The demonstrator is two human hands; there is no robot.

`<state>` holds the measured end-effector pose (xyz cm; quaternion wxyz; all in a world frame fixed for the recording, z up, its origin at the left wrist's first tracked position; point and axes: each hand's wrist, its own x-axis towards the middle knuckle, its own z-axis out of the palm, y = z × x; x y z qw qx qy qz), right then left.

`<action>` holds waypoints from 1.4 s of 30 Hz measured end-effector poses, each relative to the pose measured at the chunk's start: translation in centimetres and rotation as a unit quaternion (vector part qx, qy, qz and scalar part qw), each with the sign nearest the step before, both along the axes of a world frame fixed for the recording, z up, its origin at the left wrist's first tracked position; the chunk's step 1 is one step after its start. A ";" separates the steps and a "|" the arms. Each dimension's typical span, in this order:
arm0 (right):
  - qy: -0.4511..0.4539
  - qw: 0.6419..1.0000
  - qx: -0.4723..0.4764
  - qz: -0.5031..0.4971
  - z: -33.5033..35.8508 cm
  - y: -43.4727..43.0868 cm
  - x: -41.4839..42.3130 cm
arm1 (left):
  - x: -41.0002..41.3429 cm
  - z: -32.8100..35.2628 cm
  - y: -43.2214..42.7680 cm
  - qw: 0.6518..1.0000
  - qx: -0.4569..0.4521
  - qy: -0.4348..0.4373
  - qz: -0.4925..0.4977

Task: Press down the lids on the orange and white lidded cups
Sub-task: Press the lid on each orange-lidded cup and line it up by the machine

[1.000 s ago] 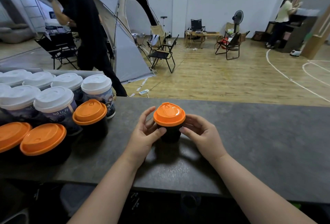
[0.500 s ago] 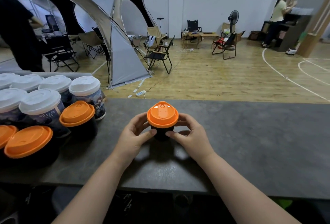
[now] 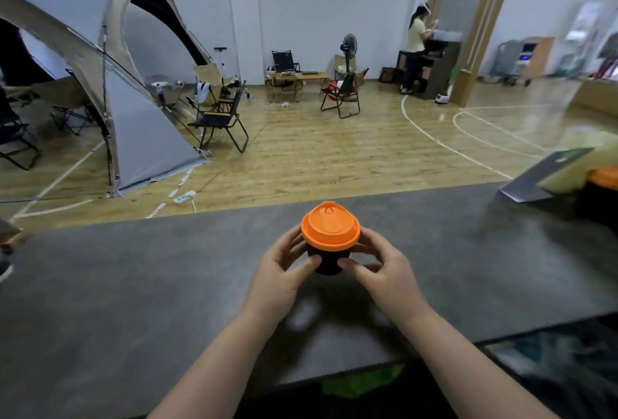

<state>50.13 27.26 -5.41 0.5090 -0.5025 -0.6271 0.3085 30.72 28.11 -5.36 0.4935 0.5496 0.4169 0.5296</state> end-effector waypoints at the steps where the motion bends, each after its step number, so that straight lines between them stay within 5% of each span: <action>1: -0.003 1.000 -0.001 -0.010 0.0 0.0 2.5 | 2.6 -0.1 0.3 1.000 -0.002 -0.001 -0.008; 20: 0.030 0.984 -0.016 -0.175 -1.3 2.5 38.7 | 42.5 -1.0 5.9 0.993 -0.067 -0.021 -0.094; 27: 0.014 0.978 -0.015 -0.208 -1.7 6.4 43.6 | 49.1 -0.7 9.3 0.989 -0.094 -0.050 -0.101; 36: 0.087 0.966 -0.040 -0.242 -2.2 8.4 44.6 | 51.6 -1.9 10.5 0.997 -0.048 0.019 -0.053; 42: 0.016 0.960 -0.049 -0.276 -2.7 8.5 44.6 | 51.8 -2.4 10.6 0.998 -0.043 0.021 -0.034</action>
